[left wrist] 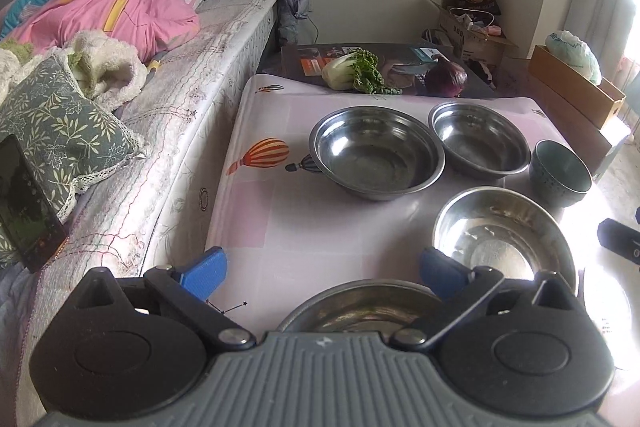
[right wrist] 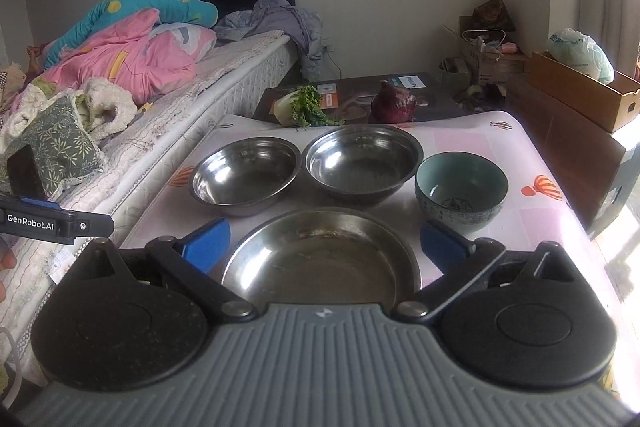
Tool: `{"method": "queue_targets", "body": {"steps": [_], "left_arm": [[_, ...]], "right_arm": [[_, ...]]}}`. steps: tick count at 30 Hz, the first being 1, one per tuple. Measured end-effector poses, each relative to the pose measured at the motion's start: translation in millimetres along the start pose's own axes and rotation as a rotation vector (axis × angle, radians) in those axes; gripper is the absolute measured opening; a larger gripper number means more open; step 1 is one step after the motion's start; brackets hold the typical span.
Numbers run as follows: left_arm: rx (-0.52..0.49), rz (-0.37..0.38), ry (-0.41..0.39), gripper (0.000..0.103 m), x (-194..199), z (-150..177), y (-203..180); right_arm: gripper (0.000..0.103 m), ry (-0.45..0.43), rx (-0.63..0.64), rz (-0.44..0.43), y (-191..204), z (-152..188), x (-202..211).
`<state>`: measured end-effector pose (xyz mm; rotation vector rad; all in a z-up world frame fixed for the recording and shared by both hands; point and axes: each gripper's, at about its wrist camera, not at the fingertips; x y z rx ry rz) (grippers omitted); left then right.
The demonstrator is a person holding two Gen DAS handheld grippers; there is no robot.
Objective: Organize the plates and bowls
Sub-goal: 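Reach the right gripper to a small steel bowl and close on its rim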
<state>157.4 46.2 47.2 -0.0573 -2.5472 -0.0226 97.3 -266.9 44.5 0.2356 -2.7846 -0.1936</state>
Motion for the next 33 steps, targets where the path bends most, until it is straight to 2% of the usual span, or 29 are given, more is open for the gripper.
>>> {"method": "queue_targets", "body": {"steps": [5,10,13,15,19,24,27,29,31,33], "left_arm": [[-0.052,-0.102,-0.010,0.103,-39.2,-22.9,8.7],[-0.118,-0.121,-0.009,0.102,-89.3,-40.4,9.8],[-0.153,-0.113,0.008,0.098,-118.9,-45.6,6.9],[-0.175,-0.114,0.034,0.093,-139.9,-47.0,4.2],[-0.178,-0.087,0.081,0.074,-172.0,-45.3,1.6],[-0.166,-0.065,0.129,0.063,-199.4,-39.2,-1.5],[-0.154,-0.047,0.147,0.047,-206.4,-39.5,-2.0],[-0.133,-0.032,0.170,0.028,-210.1,-41.0,-1.5],[-0.116,-0.019,0.189,0.017,-211.0,-40.8,-1.1],[-0.120,-0.019,0.198,0.017,-208.3,-40.0,-1.5]], "right_arm": [[0.102,0.032,-0.076,-0.081,3.2,-25.1,-57.5],[0.100,0.114,-0.162,-0.136,6.3,-31.2,-123.4],[0.093,0.169,-0.196,-0.133,8.2,-27.0,-158.6],[0.084,0.208,-0.220,-0.126,8.6,-22.0,-178.2],[0.070,0.278,-0.261,-0.120,7.9,-6.8,-213.1],[0.049,0.348,-0.278,-0.106,6.5,10.8,-242.8],[0.038,0.378,-0.287,-0.108,4.4,16.7,-254.2],[0.032,0.397,-0.312,-0.119,1.9,19.1,-258.9],[0.026,0.408,-0.330,-0.133,1.3,20.7,-261.8],[0.024,0.415,-0.343,-0.154,2.2,21.0,-262.5]]}}
Point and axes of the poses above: each gripper's, at about its wrist camera, not at the fingertips, and x roughly against the way its jaws point, y to its left, z to its underside, and after that the axes turned 15 degrees about -y, right-handed
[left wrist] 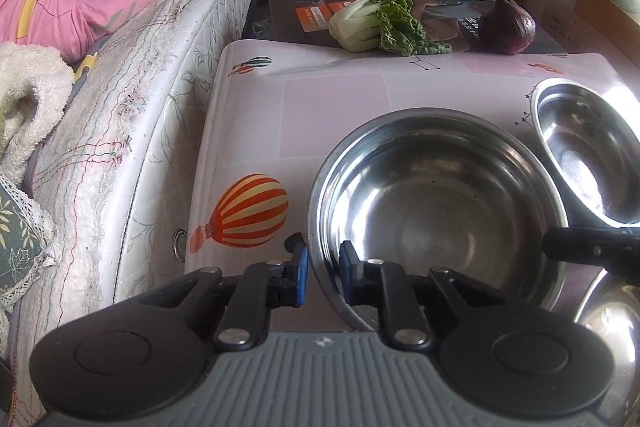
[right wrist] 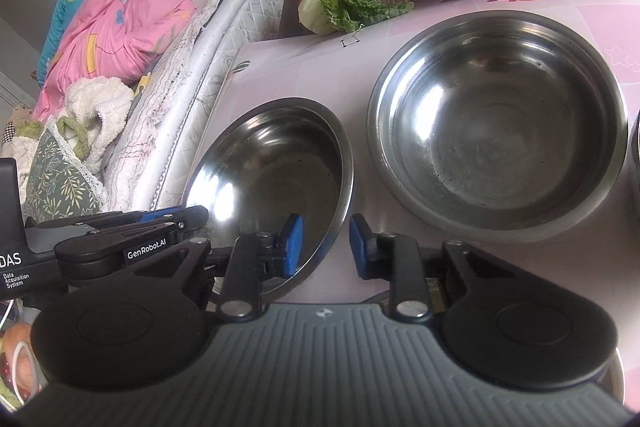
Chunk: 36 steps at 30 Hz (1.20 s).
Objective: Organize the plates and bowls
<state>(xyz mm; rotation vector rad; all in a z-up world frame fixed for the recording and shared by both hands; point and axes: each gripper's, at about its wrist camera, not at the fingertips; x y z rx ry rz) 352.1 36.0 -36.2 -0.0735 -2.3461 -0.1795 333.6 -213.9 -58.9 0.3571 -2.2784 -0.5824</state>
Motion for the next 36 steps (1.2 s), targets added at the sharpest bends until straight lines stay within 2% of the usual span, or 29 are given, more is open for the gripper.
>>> {"method": "queue_targets", "body": {"steps": [10,20,24,25,36], "left_arm": [[0.063,0.023,0.042,0.017,24.7,22.9,25.1],[0.049,0.001,0.038,0.025,18.2,20.9,33.4],[0.082,0.025,0.050,0.024,12.6,20.6,37.6],[0.101,0.043,0.057,0.021,11.8,20.6,39.3],[0.122,0.046,0.060,0.018,9.2,21.6,43.8]], "right_arm": [[0.025,0.058,0.062,-0.069,13.9,7.9,5.5],[0.023,0.061,0.089,-0.046,15.3,6.5,-3.9],[0.014,0.064,0.084,-0.047,17.4,6.6,-7.4],[0.013,0.066,0.081,-0.052,18.0,6.5,-7.8],[0.012,0.072,0.096,-0.043,24.2,7.8,-13.3]]}}
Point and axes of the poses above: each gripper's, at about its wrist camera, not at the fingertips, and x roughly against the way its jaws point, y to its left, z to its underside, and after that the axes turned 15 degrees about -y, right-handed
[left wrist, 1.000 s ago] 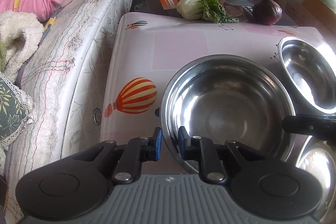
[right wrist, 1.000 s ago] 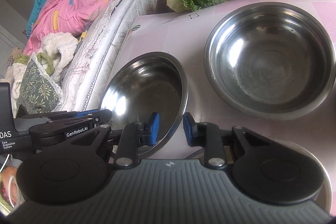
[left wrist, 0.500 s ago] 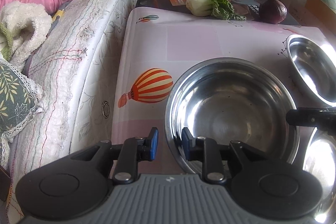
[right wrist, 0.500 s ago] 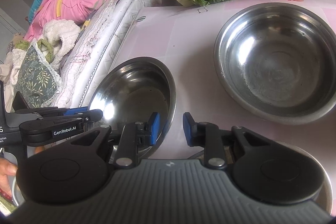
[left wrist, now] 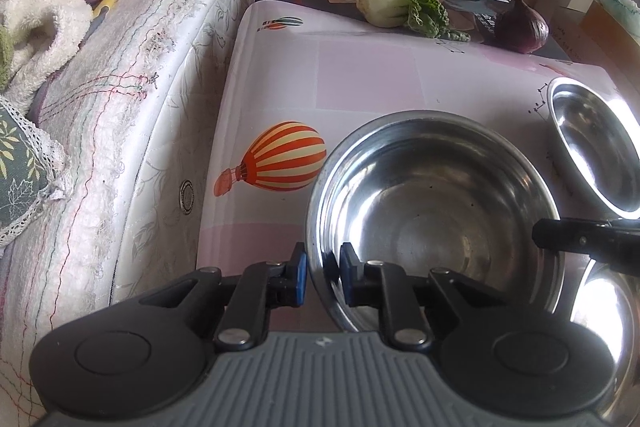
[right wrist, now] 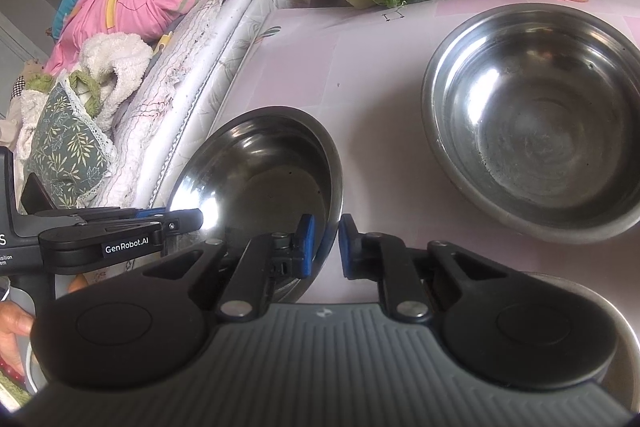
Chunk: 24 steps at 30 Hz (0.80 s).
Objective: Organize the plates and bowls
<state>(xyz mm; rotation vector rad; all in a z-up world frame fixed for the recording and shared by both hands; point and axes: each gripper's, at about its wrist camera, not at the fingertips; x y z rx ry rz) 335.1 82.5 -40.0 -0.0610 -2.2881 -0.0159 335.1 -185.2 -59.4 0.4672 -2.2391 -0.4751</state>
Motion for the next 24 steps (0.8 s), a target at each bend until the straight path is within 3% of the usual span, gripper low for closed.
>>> {"method": "queue_targets", "body": {"steps": [10,16,19,22,24], "left_arm": [[-0.007,0.003,-0.002,0.018,3.5,3.7,0.9],[-0.030,-0.027,-0.018,0.030,-0.7,0.1,0.1],[-0.025,-0.032,-0.015,0.030,-5.0,-1.9,2.4],[-0.011,-0.009,-0.011,0.018,-6.1,-2.4,3.8],[-0.020,-0.020,-0.015,0.018,-5.2,-1.9,2.1]], "right_arm": [[0.014,0.009,0.004,-0.001,-0.1,-1.5,-1.8],[0.015,0.006,-0.002,0.008,-1.6,-2.1,-3.9],[0.015,0.006,-0.009,0.009,-3.4,-2.0,-6.3],[0.013,0.008,-0.019,-0.006,-3.4,-1.0,-7.3],[0.013,0.005,-0.012,-0.006,-0.7,-0.7,-6.7]]}}
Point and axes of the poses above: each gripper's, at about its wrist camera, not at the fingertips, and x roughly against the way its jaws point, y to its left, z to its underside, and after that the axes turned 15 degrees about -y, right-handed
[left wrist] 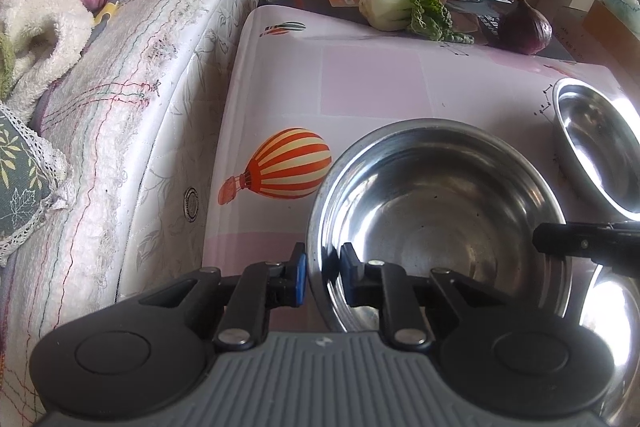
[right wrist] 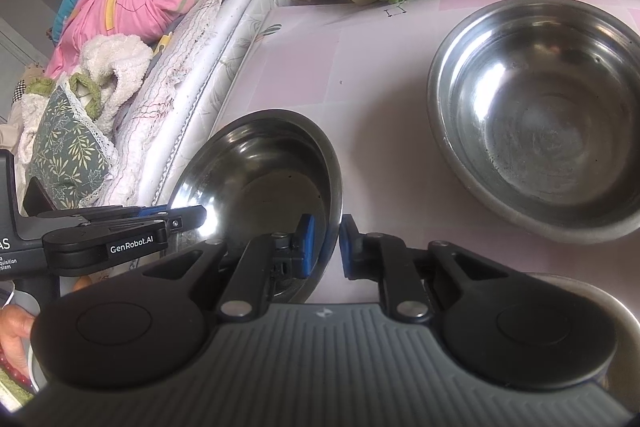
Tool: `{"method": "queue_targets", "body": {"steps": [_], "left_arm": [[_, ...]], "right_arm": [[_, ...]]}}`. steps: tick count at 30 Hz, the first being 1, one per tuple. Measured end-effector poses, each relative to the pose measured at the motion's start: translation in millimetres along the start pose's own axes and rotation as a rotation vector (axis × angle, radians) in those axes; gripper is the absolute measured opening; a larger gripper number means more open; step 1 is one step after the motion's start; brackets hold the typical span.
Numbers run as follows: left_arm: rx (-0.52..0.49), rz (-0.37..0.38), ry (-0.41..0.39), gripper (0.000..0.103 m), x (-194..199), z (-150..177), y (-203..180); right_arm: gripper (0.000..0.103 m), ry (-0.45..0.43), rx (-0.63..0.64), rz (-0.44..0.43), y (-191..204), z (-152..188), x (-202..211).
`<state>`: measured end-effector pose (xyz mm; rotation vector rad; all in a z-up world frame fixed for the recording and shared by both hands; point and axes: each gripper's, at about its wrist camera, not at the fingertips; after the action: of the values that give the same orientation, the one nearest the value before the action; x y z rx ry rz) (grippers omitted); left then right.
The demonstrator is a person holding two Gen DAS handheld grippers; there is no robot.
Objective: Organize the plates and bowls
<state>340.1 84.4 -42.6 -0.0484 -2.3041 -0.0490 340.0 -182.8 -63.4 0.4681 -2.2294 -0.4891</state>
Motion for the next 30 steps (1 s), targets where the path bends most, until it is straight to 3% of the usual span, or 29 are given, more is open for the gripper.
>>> {"method": "queue_targets", "body": {"steps": [16,30], "left_arm": [[-0.001,-0.008,-0.033,0.018,26.4,-4.4,-1.1],[-0.028,-0.003,-0.082,0.018,66.4,-15.9,-25.5]], "right_arm": [[0.013,-0.033,0.003,-0.028,8.1,-6.7,23.9],[0.013,-0.097,-0.003,-0.043,5.5,-12.7,75.1]]}}
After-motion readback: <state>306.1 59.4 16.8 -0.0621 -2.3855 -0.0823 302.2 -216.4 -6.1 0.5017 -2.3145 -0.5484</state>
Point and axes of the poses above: each gripper's, at about its wrist camera, not at the fingertips, and x roughly against the way its jaws point, y to its left, z to its underside, and after that the axes turned 15 degrees about -y, right-handed
